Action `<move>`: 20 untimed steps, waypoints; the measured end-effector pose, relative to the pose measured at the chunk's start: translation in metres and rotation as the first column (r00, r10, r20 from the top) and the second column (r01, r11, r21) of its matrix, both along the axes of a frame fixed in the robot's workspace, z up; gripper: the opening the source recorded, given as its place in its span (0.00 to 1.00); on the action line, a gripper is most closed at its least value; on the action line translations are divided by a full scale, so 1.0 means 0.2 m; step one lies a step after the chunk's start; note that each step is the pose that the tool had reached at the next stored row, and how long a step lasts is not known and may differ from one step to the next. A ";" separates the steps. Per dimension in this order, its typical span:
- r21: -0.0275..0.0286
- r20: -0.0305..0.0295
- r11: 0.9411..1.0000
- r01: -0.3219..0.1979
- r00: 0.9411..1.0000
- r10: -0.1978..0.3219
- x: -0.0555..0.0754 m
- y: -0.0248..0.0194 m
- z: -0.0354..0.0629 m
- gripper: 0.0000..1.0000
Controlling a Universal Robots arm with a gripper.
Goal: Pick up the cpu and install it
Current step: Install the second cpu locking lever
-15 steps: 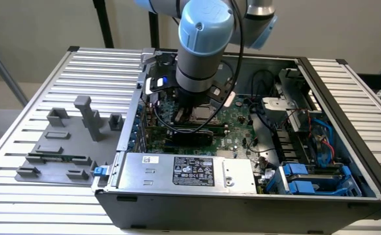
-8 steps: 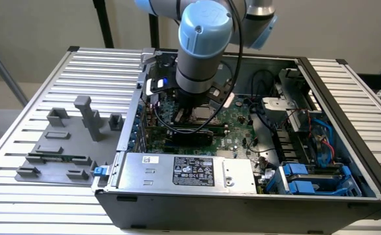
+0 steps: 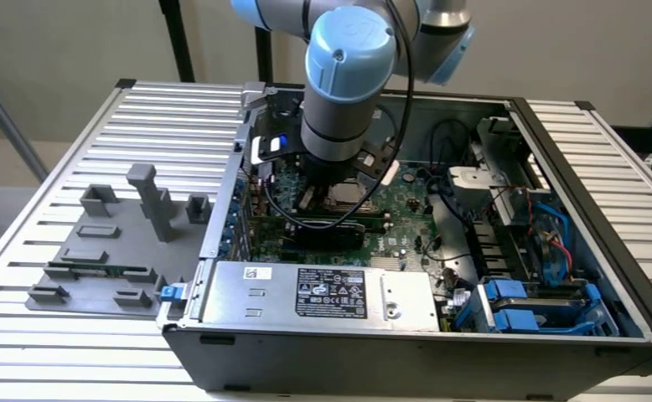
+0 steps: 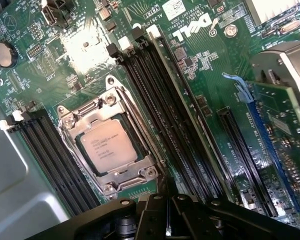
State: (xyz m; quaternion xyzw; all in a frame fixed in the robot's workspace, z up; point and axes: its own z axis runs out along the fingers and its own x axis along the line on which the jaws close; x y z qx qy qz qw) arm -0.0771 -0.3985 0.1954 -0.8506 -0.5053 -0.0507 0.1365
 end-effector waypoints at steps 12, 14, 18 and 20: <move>-0.002 -0.008 1.000 0.000 1.000 0.000 0.00 0.006 0.044 0.11; -0.002 -0.009 1.000 0.000 1.000 0.000 0.00 0.006 0.062 0.11; -0.002 -0.010 1.000 0.000 1.000 0.000 0.00 0.006 0.071 0.11; -0.002 -0.010 1.000 0.000 1.000 0.000 0.00 0.006 0.071 0.11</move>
